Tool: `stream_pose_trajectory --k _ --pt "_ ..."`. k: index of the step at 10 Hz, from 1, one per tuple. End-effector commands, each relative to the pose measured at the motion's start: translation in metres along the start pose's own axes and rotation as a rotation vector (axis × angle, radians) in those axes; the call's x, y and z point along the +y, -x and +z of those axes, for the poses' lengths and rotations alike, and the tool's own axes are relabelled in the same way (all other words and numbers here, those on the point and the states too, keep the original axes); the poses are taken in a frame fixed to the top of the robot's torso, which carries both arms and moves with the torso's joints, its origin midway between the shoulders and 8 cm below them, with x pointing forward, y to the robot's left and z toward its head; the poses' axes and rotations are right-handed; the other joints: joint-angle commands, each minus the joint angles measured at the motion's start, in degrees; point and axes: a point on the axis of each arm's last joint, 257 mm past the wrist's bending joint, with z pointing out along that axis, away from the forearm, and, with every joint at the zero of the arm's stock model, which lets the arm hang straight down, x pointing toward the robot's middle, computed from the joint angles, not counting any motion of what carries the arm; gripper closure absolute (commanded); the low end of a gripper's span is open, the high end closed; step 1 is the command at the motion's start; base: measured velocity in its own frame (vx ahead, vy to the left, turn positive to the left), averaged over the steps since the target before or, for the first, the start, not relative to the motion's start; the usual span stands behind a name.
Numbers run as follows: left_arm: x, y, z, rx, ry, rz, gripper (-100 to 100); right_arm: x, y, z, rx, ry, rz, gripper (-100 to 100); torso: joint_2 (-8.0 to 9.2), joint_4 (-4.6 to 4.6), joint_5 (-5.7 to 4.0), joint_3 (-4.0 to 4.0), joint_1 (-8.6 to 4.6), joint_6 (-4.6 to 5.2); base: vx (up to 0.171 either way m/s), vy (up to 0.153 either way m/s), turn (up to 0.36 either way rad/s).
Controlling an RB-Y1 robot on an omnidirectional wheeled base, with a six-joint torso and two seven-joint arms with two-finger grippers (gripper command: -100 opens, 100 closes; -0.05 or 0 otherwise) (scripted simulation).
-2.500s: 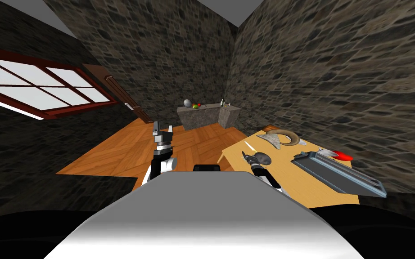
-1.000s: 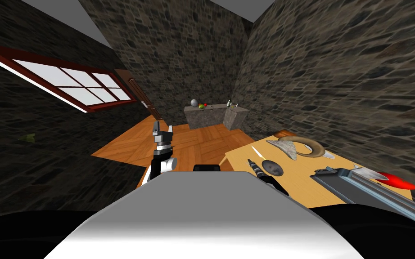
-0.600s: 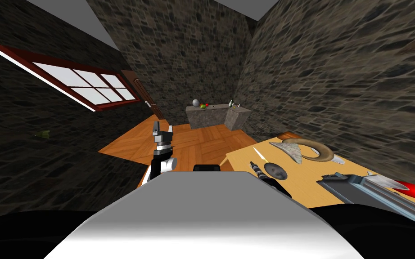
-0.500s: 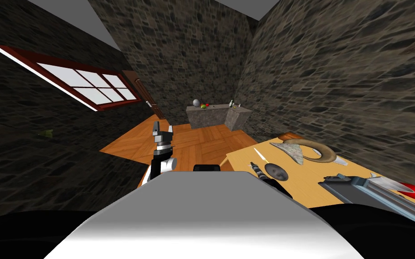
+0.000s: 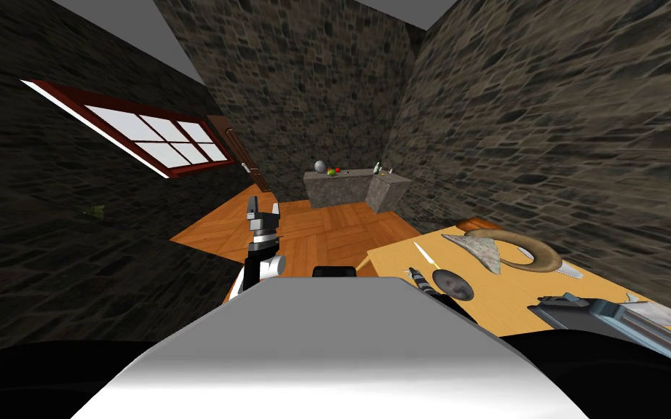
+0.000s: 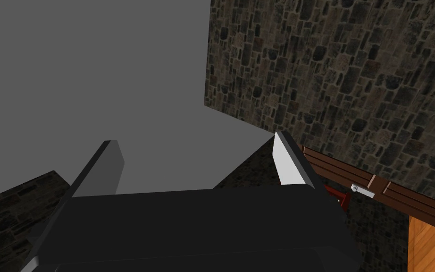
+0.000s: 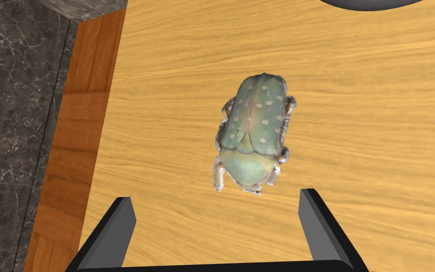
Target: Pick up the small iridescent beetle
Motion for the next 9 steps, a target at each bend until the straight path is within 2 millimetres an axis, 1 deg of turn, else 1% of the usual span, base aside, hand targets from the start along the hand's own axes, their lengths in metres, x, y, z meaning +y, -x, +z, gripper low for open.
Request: stream_pose_trajectory --k 1,2,3,4,5,6,8,9 --pt "0.0 0.0 0.0 0.0 0.0 0.0 0 0.019 -0.002 0.001 -0.008 0.043 0.062 -100 0.0 0.0 0.0 0.0 0.0 0.0 0.022 0.003 0.098" --pt "0.0 0.0 0.0 0.0 0.0 0.0 0 0.019 -0.002 0.001 -0.008 0.043 0.088 -100 -0.03 0.0 0.0 -0.01 0.0 -0.02 0.02 -0.005 0.039" --pt "0.0 0.0 0.0 0.0 0.0 0.0 0 0.034 -0.002 0.0 -0.013 0.077 0.132 -100 -0.02 0.0 0.0 -0.01 -0.01 0.0 0.022 -0.005 0.07" --pt "0.0 0.0 0.0 0.0 0.0 0.0 0 0.034 -0.002 0.0 -0.012 0.077 0.149 -100 -0.03 0.0 0.0 -0.01 -0.01 -0.01 0.019 -0.005 0.036" --pt "0.0 0.0 0.0 0.0 0.0 0.0 0 0.047 -0.002 0.0 -0.015 0.108 0.194 -100 -0.02 0.0 0.0 -0.01 -0.01 0.0 0.027 -0.001 0.058" --pt "0.0 0.0 0.0 0.0 0.0 0.0 0 0.047 -0.002 0.0 -0.015 0.108 0.203 -100 -0.04 -0.01 0.0 -0.02 0.0 0.0 0.025 -0.001 0.027" --pt "0.0 0.0 0.0 0.0 0.0 0.0 0 0.068 -0.003 -0.002 -0.015 0.157 0.284 -100 -0.04 -0.01 0.0 -0.02 0.01 -0.01 0.03 0.0 0.067" --pt "0.0 0.0 0.0 0.0 0.0 0.0 0 0.068 -0.003 -0.002 -0.015 0.157 0.29 -100 -0.07 -0.01 0.0 -0.04 0.0 -0.01 0.029 -0.002 0.016"
